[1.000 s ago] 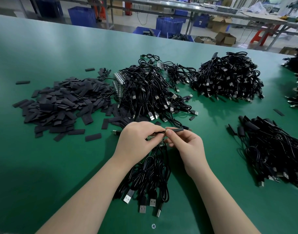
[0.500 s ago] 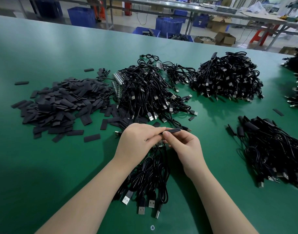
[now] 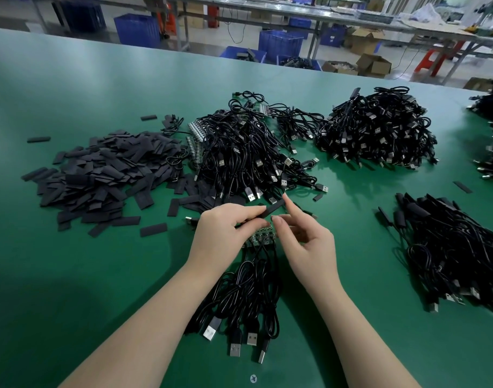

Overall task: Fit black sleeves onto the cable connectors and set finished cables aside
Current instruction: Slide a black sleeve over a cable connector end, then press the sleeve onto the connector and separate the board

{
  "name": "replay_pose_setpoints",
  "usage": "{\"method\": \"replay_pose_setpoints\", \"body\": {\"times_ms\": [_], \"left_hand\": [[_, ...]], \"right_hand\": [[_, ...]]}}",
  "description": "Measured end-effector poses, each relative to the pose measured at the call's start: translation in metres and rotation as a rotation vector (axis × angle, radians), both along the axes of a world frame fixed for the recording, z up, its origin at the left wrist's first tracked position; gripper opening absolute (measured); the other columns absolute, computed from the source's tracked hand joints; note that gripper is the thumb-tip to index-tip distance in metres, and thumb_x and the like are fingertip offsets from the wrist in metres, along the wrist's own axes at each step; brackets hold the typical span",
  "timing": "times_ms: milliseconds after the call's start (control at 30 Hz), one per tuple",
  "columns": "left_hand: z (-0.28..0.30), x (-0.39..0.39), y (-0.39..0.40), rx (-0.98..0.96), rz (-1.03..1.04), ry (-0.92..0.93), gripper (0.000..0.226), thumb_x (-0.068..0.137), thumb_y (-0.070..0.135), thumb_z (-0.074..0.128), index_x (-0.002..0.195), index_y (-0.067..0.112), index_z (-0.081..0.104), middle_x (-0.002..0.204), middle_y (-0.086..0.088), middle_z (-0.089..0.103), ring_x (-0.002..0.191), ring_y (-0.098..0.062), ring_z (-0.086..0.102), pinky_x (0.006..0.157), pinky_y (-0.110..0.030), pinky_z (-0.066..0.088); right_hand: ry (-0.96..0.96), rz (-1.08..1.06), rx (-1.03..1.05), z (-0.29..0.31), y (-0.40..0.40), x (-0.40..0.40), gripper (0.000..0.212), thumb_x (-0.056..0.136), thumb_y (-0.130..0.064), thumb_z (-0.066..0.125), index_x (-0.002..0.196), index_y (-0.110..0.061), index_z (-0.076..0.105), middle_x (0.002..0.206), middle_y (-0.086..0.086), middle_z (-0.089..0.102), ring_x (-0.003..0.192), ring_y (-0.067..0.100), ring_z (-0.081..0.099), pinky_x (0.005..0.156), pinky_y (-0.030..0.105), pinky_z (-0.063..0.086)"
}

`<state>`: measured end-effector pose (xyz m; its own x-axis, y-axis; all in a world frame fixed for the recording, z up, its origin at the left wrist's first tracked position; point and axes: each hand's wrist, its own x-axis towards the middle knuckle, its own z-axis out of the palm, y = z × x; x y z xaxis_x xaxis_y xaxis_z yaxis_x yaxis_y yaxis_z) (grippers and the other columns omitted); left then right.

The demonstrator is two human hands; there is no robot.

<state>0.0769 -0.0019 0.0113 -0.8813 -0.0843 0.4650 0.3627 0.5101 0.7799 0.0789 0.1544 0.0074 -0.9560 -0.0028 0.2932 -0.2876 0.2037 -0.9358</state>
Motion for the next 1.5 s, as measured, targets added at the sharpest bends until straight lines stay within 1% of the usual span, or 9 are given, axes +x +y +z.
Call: {"method": "replay_pose_setpoints", "body": {"times_ms": [267, 400, 567, 933, 1100, 1200, 1333, 1433, 1500], "left_hand": [[-0.003, -0.002, 0.002, 0.003, -0.007, -0.003, 0.026, 0.079, 0.019, 0.079, 0.104, 0.026, 0.077, 0.089, 0.022, 0.069, 0.087, 0.002, 0.065, 0.079, -0.014, 0.049], [-0.001, 0.0, 0.002, -0.131, 0.003, 0.001, 0.038, 0.081, 0.019, 0.075, 0.114, 0.036, 0.071, 0.087, 0.019, 0.07, 0.09, 0.0, 0.062, 0.085, -0.016, 0.047], [0.0, 0.001, 0.0, -0.222, -0.052, 0.011, 0.051, 0.078, 0.025, 0.077, 0.125, 0.037, 0.063, 0.09, 0.018, 0.069, 0.088, -0.001, 0.061, 0.089, -0.013, 0.04], [0.002, -0.005, -0.004, -0.361, -0.1, 0.23, 0.01, 0.085, 0.017, 0.069, 0.087, 0.014, 0.079, 0.075, 0.006, 0.071, 0.072, -0.013, 0.066, 0.067, -0.04, 0.052], [0.002, -0.004, -0.006, -0.17, 0.041, 0.26, 0.035, 0.096, 0.042, 0.054, 0.125, 0.024, 0.063, 0.092, 0.015, 0.068, 0.087, -0.004, 0.062, 0.087, -0.024, 0.046], [-0.001, -0.003, -0.009, 0.014, 0.148, 0.242, 0.027, 0.101, 0.036, 0.042, 0.126, 0.034, 0.054, 0.082, 0.018, 0.062, 0.067, -0.006, 0.058, 0.065, -0.024, 0.047], [-0.002, -0.007, -0.01, 0.07, 0.143, 0.209, 0.023, 0.101, 0.029, 0.041, 0.117, 0.034, 0.056, 0.078, 0.012, 0.06, 0.056, -0.007, 0.052, 0.054, -0.01, 0.036], [-0.005, -0.009, -0.01, 0.038, 0.109, 0.134, 0.025, 0.101, 0.024, 0.039, 0.115, 0.034, 0.057, 0.079, 0.012, 0.058, 0.061, -0.009, 0.054, 0.055, -0.012, 0.039], [-0.007, -0.01, -0.011, -0.017, 0.084, 0.06, 0.029, 0.101, 0.016, 0.039, 0.116, 0.033, 0.058, 0.081, 0.014, 0.058, 0.073, -0.006, 0.057, 0.064, -0.015, 0.044]], "right_hand": [[-0.105, -0.006, -0.073, 0.002, -0.002, 0.0, 0.04, 0.092, -0.023, 0.069, 0.121, -0.047, 0.056, 0.088, -0.015, 0.075, 0.073, 0.002, 0.066, 0.071, 0.011, 0.048], [-0.114, 0.023, 0.002, 0.002, -0.006, 0.0, 0.01, 0.089, -0.024, 0.072, 0.084, -0.032, 0.074, 0.072, -0.01, 0.072, 0.066, 0.002, 0.062, 0.063, 0.017, 0.047], [-0.097, 0.007, -0.025, 0.003, -0.004, -0.001, 0.027, 0.091, -0.016, 0.07, 0.066, -0.026, 0.068, 0.057, -0.014, 0.059, 0.055, -0.002, 0.048, 0.055, 0.012, 0.038], [-0.094, 0.021, -0.159, 0.004, -0.007, 0.001, 0.022, 0.086, -0.009, 0.074, 0.083, -0.031, 0.077, 0.085, -0.009, 0.077, 0.078, 0.003, 0.07, 0.07, 0.013, 0.051], [-0.179, -0.017, -0.513, 0.03, -0.004, -0.011, 0.01, 0.084, -0.027, 0.07, 0.078, -0.025, 0.078, 0.095, 0.001, 0.077, 0.089, 0.014, 0.069, 0.084, 0.032, 0.055], [-0.082, -0.083, -0.717, 0.065, 0.03, -0.02, 0.015, 0.081, -0.034, 0.067, 0.085, -0.019, 0.071, 0.088, 0.001, 0.076, 0.085, 0.016, 0.072, 0.082, 0.03, 0.058], [0.16, -0.494, -0.013, 0.095, 0.096, -0.023, 0.02, 0.093, -0.043, 0.062, 0.088, -0.024, 0.067, 0.067, -0.007, 0.068, 0.06, 0.012, 0.063, 0.059, 0.03, 0.053], [0.002, -0.799, 0.838, 0.086, 0.144, -0.034, 0.033, 0.094, -0.05, 0.053, 0.095, -0.02, 0.069, 0.069, 0.003, 0.065, 0.061, 0.028, 0.06, 0.059, 0.035, 0.052], [-0.207, -0.81, 1.09, 0.074, 0.158, -0.036, 0.027, 0.096, -0.04, 0.056, 0.103, -0.019, 0.072, 0.079, 0.014, 0.065, 0.072, 0.035, 0.06, 0.066, 0.039, 0.053]]}}
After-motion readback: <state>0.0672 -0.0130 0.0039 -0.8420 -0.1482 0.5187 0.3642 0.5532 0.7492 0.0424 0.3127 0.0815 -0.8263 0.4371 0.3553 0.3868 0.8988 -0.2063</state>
